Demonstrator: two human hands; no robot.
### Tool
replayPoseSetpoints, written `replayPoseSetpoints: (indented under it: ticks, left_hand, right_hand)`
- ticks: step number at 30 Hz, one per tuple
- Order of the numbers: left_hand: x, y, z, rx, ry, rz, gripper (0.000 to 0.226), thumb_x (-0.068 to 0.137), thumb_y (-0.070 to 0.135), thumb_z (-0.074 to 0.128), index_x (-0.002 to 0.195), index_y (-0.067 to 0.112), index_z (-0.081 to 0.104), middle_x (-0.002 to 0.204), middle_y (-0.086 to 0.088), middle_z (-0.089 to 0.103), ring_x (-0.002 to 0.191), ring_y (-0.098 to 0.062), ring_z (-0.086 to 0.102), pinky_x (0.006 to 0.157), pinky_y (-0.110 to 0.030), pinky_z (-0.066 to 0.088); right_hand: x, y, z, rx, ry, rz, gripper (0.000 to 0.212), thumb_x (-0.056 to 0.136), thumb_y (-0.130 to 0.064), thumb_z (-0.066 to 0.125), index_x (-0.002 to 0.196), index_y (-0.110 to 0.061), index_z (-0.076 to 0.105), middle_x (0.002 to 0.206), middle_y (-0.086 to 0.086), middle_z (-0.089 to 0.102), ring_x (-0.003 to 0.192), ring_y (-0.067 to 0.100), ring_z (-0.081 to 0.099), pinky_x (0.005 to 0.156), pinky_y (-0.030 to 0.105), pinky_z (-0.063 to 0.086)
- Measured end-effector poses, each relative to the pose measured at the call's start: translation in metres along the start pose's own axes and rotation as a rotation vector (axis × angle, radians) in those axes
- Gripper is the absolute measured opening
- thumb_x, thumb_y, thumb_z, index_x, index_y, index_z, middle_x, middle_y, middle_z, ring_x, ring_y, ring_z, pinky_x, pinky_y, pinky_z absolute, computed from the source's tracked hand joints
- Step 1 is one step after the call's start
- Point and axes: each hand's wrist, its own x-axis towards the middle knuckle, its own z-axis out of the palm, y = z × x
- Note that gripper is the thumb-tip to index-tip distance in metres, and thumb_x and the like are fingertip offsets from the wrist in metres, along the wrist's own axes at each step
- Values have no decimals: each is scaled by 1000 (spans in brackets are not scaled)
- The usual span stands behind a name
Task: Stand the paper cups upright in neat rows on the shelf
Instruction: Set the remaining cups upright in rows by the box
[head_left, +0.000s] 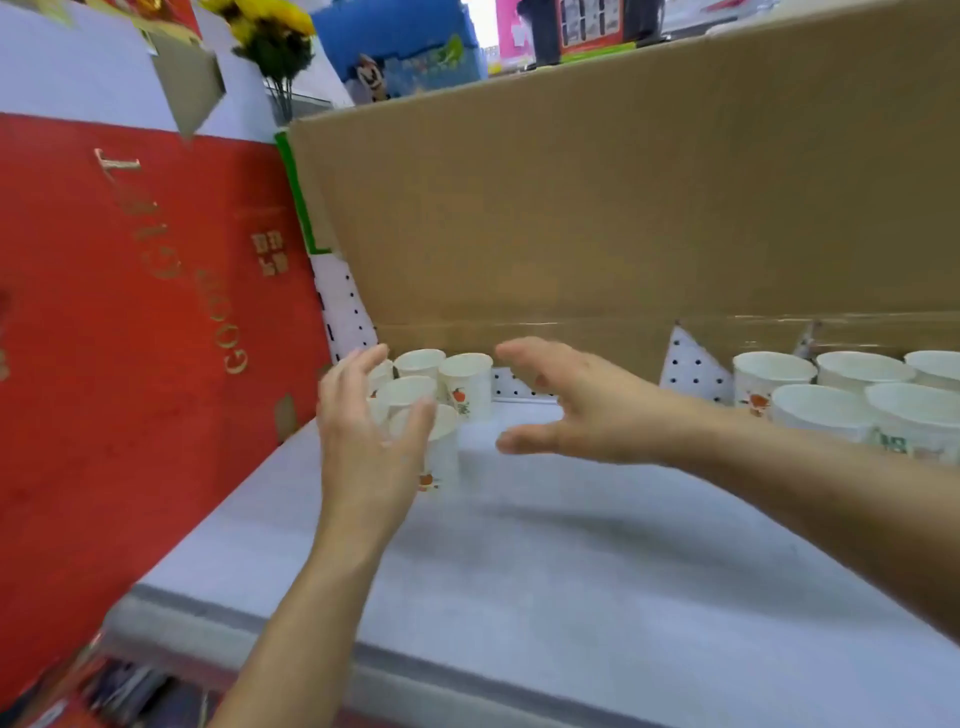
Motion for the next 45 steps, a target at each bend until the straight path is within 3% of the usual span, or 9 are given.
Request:
replayPoseSetpoints:
  ticks: [2, 5, 9, 14, 23, 27, 32, 41, 45]
  left_hand:
    - [24, -29, -28, 44, -48, -138, 54, 79, 22, 73, 126, 33, 49, 130, 8, 41, 126, -12, 41, 100, -24, 40]
    - [52, -59, -51, 37, -327, -292, 71, 73, 28, 81, 135, 27, 48, 133, 5, 47, 109, -4, 50, 66, -4, 44]
    - [70, -78, -57, 73, -523, -330, 82, 64, 28, 87, 137, 19, 50, 135, 2, 54, 120, -13, 52, 98, -30, 41]
    - [66, -74, -54, 91, -563, -296, 67, 64, 26, 87, 125, 18, 61, 115, 2, 66, 102, -13, 61, 92, -34, 49]
    - [10, 9, -3, -56, -660, -98, 58, 62, 39, 86, 114, 38, 59, 106, 21, 60, 90, 8, 56, 69, -14, 41]
    - [-26, 69, 68, -134, -801, -45, 70, 59, 47, 86, 119, 38, 50, 106, 18, 59, 85, 3, 57, 71, -20, 48]
    - [-65, 133, 137, -140, -926, 36, 85, 50, 60, 82, 124, 41, 45, 107, 21, 57, 96, -7, 58, 86, -36, 51]
    - [-82, 162, 173, -8, -923, -23, 93, 55, 48, 88, 133, 30, 38, 119, 11, 61, 111, -15, 55, 95, -40, 48]
    - [-87, 167, 174, 24, -898, -29, 97, 56, 49, 87, 136, 29, 35, 124, 9, 60, 116, -17, 53, 96, -41, 47]
  right_hand:
    - [27, -18, 34, 130, 12, 46, 86, 73, -54, 72, 143, -29, 27, 140, -8, 40, 125, 10, 40, 93, 23, 34]
    - [58, -35, 68, 151, 18, 138, 93, 68, -58, 72, 143, -24, 29, 139, -3, 45, 126, 15, 41, 102, 36, 39]
    - [75, -44, 83, 81, 75, 239, 82, 67, -54, 70, 132, -22, 31, 123, -4, 58, 110, 18, 54, 87, 41, 49]
    - [68, -48, 81, 22, 112, 246, 81, 70, -52, 69, 135, -23, 31, 129, -2, 55, 119, 19, 46, 92, 39, 43]
    - [-56, -8, -31, -49, 33, 340, 86, 63, -54, 72, 134, -42, 25, 126, -5, 47, 114, 13, 42, 97, 36, 41]
    - [-133, 28, -99, -135, 78, 534, 98, 48, -60, 69, 133, -38, 26, 116, -15, 53, 101, 9, 56, 84, 35, 53]
    - [-189, 71, -136, -232, 61, 667, 97, 56, -53, 79, 135, -30, 27, 115, -13, 56, 101, 13, 55, 79, 27, 42]
    - [-202, 111, -134, -273, -63, 632, 93, 65, -46, 79, 138, -29, 25, 132, -7, 53, 116, 24, 49, 96, 41, 44]
    - [-203, 117, -133, -268, -57, 575, 89, 66, -44, 79, 135, -29, 26, 133, -4, 51, 113, 21, 50, 93, 36, 45]
